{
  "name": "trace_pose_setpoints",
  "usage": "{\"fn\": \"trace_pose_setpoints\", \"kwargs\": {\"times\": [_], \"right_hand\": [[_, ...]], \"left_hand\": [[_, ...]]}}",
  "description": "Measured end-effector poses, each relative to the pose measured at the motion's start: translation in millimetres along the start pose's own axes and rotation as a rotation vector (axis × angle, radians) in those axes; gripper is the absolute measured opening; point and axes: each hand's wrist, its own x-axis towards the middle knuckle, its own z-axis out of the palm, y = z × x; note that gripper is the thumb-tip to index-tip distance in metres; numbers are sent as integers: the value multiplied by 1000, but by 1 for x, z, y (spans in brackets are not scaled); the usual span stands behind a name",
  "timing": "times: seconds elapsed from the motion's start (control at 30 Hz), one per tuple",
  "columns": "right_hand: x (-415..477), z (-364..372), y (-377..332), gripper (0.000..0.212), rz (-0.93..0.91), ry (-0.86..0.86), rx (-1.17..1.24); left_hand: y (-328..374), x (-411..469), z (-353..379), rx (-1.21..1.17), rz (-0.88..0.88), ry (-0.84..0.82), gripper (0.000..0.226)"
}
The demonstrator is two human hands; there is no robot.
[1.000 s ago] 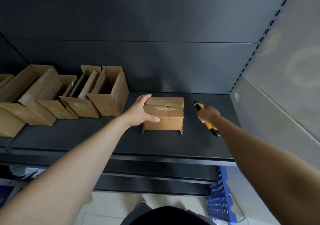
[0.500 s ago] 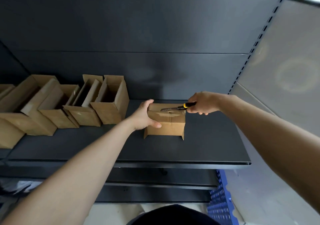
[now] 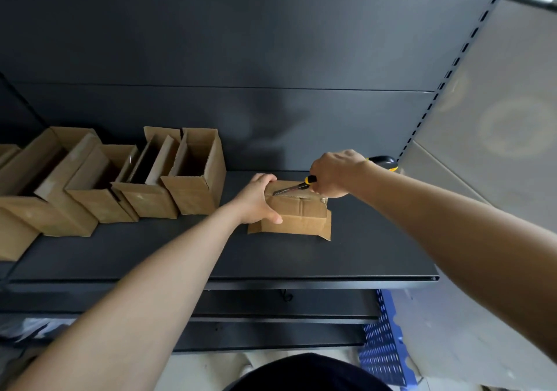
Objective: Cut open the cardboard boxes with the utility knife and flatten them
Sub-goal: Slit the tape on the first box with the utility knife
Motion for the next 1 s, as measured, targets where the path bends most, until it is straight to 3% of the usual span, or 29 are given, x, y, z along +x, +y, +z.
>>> {"fn": "trace_pose_setpoints", "kwargs": {"times": [0.2, 0.67, 1.0], "right_hand": [[-1, 3, -18, 11, 45, -24, -92], [-7, 31, 5, 15, 69, -7, -89], [-19, 67, 44, 35, 106, -22, -15]], "left_hand": [[-6, 3, 8, 133, 37, -21, 99], [-10, 10, 9, 189, 37, -27, 99], [-5, 10, 13, 179, 37, -49, 97]]}}
